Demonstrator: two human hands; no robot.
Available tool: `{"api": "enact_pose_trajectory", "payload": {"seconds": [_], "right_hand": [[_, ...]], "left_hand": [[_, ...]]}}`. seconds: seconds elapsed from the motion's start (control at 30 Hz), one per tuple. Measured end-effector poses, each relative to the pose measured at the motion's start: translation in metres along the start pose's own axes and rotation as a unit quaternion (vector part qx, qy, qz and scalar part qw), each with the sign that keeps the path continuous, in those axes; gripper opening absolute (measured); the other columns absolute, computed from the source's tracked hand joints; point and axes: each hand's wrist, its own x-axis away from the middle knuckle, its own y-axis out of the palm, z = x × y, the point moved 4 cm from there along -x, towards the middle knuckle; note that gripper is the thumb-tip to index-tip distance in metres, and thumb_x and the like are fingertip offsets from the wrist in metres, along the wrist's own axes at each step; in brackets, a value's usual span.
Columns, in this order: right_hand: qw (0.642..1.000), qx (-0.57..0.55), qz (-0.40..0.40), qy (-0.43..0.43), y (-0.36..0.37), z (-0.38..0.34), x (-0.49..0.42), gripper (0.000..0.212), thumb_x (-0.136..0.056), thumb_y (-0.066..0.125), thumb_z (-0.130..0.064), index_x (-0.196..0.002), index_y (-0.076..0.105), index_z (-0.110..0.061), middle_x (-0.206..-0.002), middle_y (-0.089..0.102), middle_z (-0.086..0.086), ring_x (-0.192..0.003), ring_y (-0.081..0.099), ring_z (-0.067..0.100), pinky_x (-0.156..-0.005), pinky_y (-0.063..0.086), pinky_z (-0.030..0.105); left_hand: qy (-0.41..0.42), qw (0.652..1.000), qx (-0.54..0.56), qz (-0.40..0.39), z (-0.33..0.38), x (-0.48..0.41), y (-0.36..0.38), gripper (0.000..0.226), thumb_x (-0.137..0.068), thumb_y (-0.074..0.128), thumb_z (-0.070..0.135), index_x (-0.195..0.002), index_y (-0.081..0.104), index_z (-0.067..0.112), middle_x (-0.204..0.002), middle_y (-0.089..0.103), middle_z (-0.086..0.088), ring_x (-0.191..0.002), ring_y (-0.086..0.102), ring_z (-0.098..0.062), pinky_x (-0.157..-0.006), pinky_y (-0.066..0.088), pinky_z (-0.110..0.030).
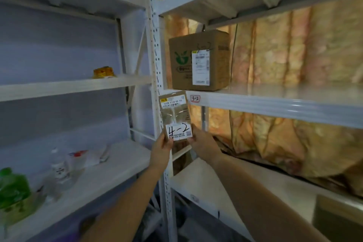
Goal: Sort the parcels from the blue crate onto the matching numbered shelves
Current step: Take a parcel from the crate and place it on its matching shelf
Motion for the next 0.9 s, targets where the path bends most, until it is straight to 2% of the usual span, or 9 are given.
{"api": "enact_pose_trajectory", "payload": {"seconds": [0.07,0.17,0.2,0.37,0.47,0.57,0.67,0.8,0.9], "right_hand": [[0.998,0.032,-0.024,0.051,0.006,0.042,0.019,0.036,-0.093,0.051,-0.022,-0.129,0.052,-0.017,-0.119,0.065,0.009,-0.11,0.06,0.028,-0.095,0.049,0.039],[0.99,0.079,-0.049,0.104,0.015,0.097,0.045,0.033,-0.09,0.057,-0.028,-0.121,0.061,-0.016,-0.118,0.066,0.008,-0.107,0.061,0.026,-0.092,0.05,0.038],[0.987,0.096,-0.056,0.117,0.016,0.112,0.053,0.033,-0.09,0.057,-0.03,-0.12,0.063,-0.016,-0.117,0.067,0.008,-0.105,0.061,0.026,-0.09,0.051,0.036],[0.968,0.13,-0.086,0.194,0.019,0.173,0.074,0.027,-0.089,0.058,-0.029,-0.109,0.068,-0.014,-0.106,0.071,0.008,-0.094,0.065,0.025,-0.081,0.054,0.035],[0.962,0.128,-0.08,0.228,0.024,0.2,0.075,0.025,-0.09,0.054,-0.024,-0.108,0.068,-0.014,-0.102,0.072,0.008,-0.089,0.066,0.025,-0.072,0.052,0.031],[0.954,0.117,-0.073,0.267,0.036,0.222,0.075,0.025,-0.09,0.054,-0.026,-0.105,0.069,-0.013,-0.099,0.072,0.007,-0.086,0.066,0.024,-0.074,0.055,0.033],[0.944,0.108,-0.076,0.301,0.054,0.239,0.069,0.023,-0.09,0.055,-0.028,-0.101,0.07,-0.013,-0.095,0.072,0.009,-0.084,0.066,0.025,-0.078,0.057,0.039],[0.941,0.103,-0.082,0.311,0.086,0.248,0.054,0.029,-0.092,0.055,-0.032,-0.106,0.07,-0.012,-0.095,0.072,0.01,-0.084,0.066,0.026,-0.076,0.054,0.035],[0.938,0.105,-0.096,0.317,0.115,0.249,0.039,0.029,-0.092,0.055,-0.031,-0.105,0.069,-0.009,-0.098,0.072,0.012,-0.087,0.066,0.027,-0.08,0.054,0.037]], "left_hand": [[-0.032,0.999,-0.024,-0.021,-0.032,0.018,0.022,0.041,-0.095,0.046,0.001,-0.136,0.047,0.005,-0.128,0.058,-0.011,-0.116,0.054,-0.02,-0.094,0.042,-0.015],[-0.083,0.993,-0.052,-0.064,-0.075,0.039,0.054,0.04,-0.094,0.049,0.003,-0.134,0.05,0.006,-0.128,0.059,-0.014,-0.117,0.056,-0.028,-0.105,0.042,-0.039],[-0.096,0.99,-0.069,-0.075,-0.085,0.044,0.064,0.04,-0.094,0.05,0.003,-0.134,0.051,0.007,-0.127,0.06,-0.014,-0.117,0.056,-0.029,-0.104,0.043,-0.039],[-0.129,0.98,-0.115,-0.103,-0.129,0.049,0.102,0.031,-0.087,0.062,0.002,-0.117,0.065,0.004,-0.112,0.07,-0.012,-0.101,0.065,-0.022,-0.086,0.052,-0.026],[-0.125,0.973,-0.138,-0.133,-0.151,0.04,0.123,0.027,-0.086,0.062,0.003,-0.112,0.068,0.007,-0.107,0.072,-0.01,-0.091,0.065,-0.016,-0.073,0.048,-0.016],[-0.114,0.965,-0.154,-0.18,-0.174,0.03,0.139,0.032,-0.088,0.059,0.001,-0.119,0.063,0.007,-0.114,0.068,-0.01,-0.094,0.06,-0.011,-0.078,0.045,-0.011],[-0.12,0.953,-0.165,-0.224,-0.201,0.017,0.143,0.032,-0.09,0.056,0.002,-0.121,0.06,0.003,-0.119,0.066,-0.015,-0.103,0.062,-0.023,-0.084,0.049,-0.023],[-0.136,0.938,-0.168,-0.272,-0.235,-0.007,0.128,0.037,-0.089,0.059,0.003,-0.126,0.057,0.001,-0.123,0.063,-0.017,-0.113,0.06,-0.03,-0.097,0.043,-0.027],[-0.122,0.925,-0.175,-0.315,-0.257,-0.03,0.11,0.039,-0.088,0.06,0.005,-0.127,0.056,0.0,-0.124,0.062,-0.02,-0.114,0.059,-0.033,-0.103,0.044,-0.043]]}}
